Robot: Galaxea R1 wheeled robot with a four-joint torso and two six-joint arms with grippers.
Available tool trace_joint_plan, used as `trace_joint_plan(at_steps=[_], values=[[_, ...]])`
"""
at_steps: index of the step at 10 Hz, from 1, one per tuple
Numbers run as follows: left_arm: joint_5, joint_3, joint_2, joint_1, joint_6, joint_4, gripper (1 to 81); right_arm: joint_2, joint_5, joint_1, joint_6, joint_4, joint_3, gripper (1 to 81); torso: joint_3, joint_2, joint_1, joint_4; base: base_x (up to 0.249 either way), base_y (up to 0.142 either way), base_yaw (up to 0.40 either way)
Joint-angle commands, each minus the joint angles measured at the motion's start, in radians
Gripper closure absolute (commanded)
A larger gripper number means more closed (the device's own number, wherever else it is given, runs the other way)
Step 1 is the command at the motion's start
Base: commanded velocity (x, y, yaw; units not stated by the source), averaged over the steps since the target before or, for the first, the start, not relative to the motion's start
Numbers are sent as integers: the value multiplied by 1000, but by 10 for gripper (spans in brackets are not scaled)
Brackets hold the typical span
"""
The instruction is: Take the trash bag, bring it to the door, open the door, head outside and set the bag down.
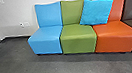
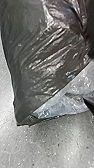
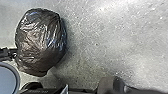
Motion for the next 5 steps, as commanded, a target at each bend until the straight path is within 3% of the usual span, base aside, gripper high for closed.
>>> trace_joint_plan(at_steps=[1, 5], values=[[55, -138, 72, -78, 7, -7, 10, -56, -59, 62, 3, 14, 14, 10, 0, 0, 0, 0, 0, 0, 0], [57, -199, 86, -78, 7, -7, 10, -56, -59, 54, 3, 14, 14, 10, 0, 0, 0, 0, 0, 0, 0]])
